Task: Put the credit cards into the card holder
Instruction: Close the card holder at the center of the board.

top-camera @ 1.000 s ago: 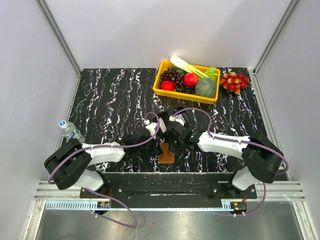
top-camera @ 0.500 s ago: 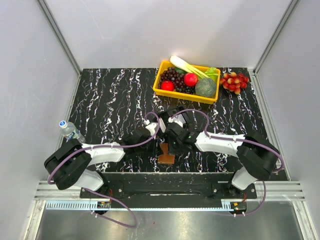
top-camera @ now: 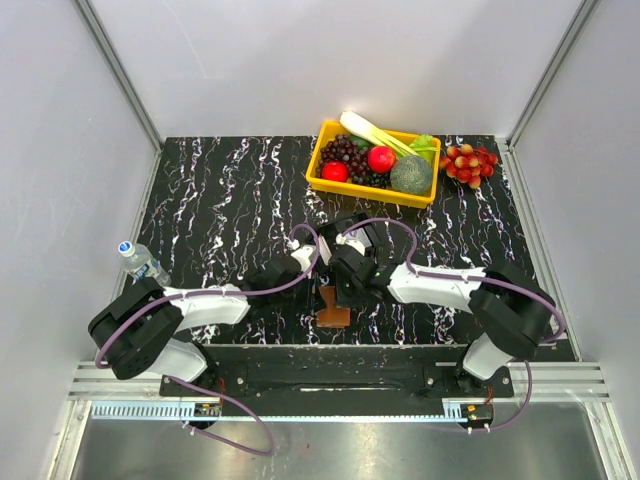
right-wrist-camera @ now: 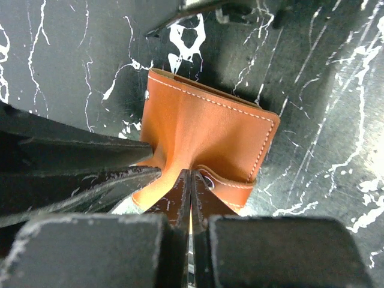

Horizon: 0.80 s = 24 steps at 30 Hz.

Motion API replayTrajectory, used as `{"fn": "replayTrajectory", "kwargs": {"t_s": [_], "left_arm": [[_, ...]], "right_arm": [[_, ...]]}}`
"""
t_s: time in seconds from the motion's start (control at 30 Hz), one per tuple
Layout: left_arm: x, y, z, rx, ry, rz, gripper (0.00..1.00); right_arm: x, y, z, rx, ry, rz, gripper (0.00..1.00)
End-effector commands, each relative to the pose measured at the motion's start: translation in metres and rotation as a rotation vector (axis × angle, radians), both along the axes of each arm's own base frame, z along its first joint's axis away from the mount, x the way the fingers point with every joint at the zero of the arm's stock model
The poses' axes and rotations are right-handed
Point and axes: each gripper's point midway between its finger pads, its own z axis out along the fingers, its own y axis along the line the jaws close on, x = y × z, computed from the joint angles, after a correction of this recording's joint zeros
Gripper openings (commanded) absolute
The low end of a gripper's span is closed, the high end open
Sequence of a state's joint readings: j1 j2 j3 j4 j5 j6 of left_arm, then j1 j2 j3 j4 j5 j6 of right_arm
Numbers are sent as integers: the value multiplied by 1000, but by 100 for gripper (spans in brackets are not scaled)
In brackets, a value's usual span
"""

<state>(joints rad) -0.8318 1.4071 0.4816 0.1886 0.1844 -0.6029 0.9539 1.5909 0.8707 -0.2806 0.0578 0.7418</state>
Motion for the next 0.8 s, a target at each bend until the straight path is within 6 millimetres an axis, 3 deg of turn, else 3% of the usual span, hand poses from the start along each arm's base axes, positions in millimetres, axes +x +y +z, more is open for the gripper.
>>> {"fn": "replayTrajectory", "kwargs": {"t_s": [0.0,0.17,0.3,0.33,0.4,0.5,0.7,0.77], "left_arm": [[-16,10,-15,58,46,-29,24],[-16,11,-14,58,46,-29,23],[-15,12,-14,60,41,-23,23],[-15,13,-14,63,40,-20,23],[-14,13,-14,66,34,-15,24],[-11,14,-11,65,20,-1,25],[-5,15,-1,61,-6,24,31],[-3,16,5,57,-22,35,35]], "right_arm": [[2,-1,-22,-26,35,-10,0],[0,-5,-25,-34,50,-16,0],[0,-1,-7,7,25,11,0],[0,3,-1,30,14,35,3],[-1,13,17,101,-2,64,19],[-1,24,46,204,-53,95,30],[3,13,82,272,-157,57,38],[6,0,78,237,-184,21,38]]}}
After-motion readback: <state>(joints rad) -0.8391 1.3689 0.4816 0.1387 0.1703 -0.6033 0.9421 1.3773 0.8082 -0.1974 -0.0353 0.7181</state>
